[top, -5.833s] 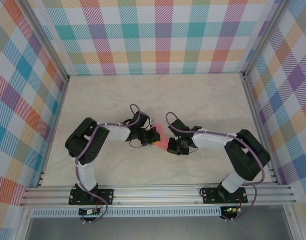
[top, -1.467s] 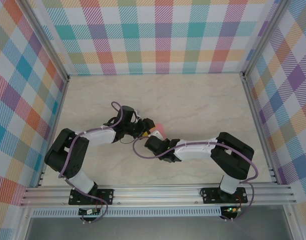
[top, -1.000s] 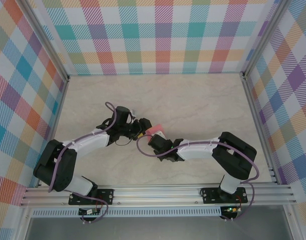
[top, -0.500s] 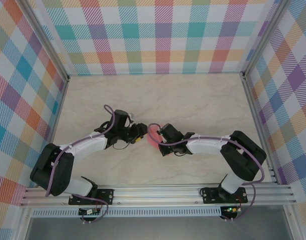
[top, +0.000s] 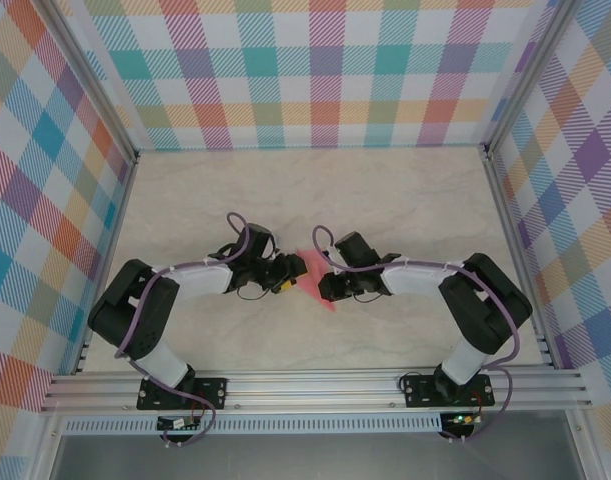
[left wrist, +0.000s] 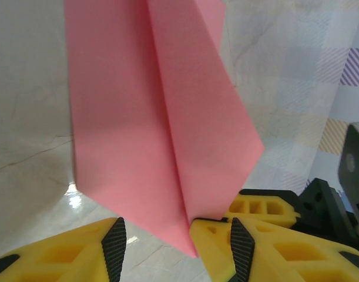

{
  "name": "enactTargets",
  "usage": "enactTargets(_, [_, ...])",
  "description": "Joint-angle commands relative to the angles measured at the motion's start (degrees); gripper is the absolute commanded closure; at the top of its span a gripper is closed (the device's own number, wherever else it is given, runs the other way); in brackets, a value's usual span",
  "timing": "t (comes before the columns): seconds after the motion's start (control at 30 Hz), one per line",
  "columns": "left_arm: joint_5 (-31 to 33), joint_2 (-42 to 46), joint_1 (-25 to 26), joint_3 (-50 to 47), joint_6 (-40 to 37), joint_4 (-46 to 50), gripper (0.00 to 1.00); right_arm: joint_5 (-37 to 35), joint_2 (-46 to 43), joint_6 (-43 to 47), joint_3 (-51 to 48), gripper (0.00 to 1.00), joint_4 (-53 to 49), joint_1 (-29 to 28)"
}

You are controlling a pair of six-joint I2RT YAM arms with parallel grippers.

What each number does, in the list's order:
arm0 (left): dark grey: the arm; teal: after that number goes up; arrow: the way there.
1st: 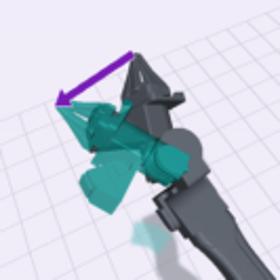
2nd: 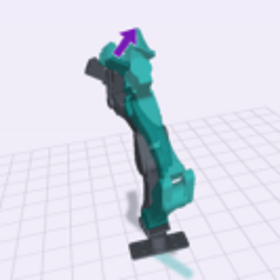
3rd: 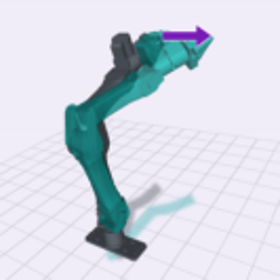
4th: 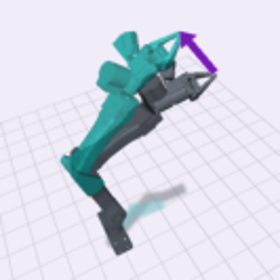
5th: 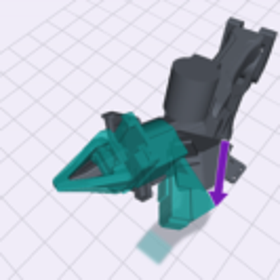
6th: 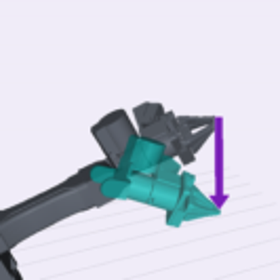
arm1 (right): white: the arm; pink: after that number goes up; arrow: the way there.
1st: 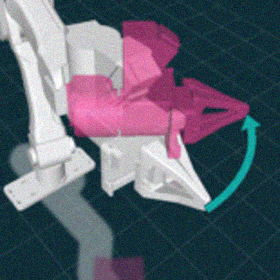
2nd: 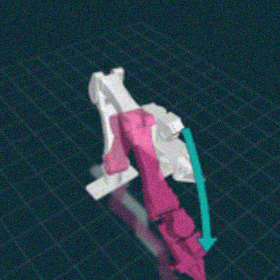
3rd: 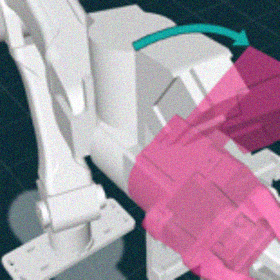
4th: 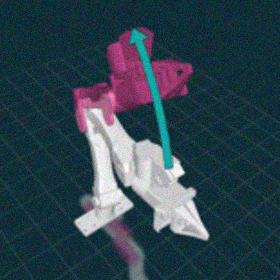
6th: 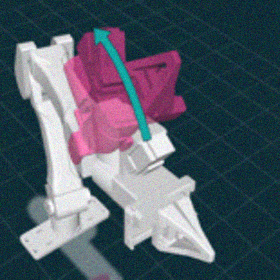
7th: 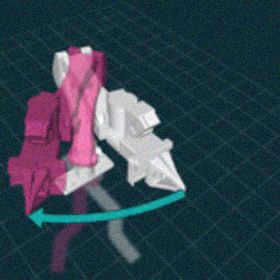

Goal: Fold a paper plane with a square sheet of paper (fold left side to right side)
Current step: Fourth fold the wing at the center of the table.

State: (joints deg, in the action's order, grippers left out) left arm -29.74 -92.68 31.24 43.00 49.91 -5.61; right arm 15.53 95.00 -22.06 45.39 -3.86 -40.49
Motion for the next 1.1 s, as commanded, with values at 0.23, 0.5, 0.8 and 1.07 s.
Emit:
enactTargets(0.23, [-1.2, -5.1, 1.9, 5.1, 0.1, -2.3, 0.58, 7.4, 2.5, -3.1, -1.9, 0.89, 4.3, 2.6])
enactTargets(0.5, [-1.2, -7.5, 2.0, 6.4, -0.3, -2.0, 0.68, 12.5, 3.8, -5.9, -3.4, 0.89, 8.5, 5.1])
enactTargets(0.8, [-1.5, -10.4, 2.0, 8.0, -0.6, -2.0, 0.66, 14.6, 5.3, -7.0, -3.6, 0.88, 10.0, 6.5])
enactTargets(1.07, [-1.2, -12.4, 2.2, 8.6, -0.7, -1.4, 0.61, 14.9, 5.6, -7.3, -3.7, 0.87, 10.1, 6.7])
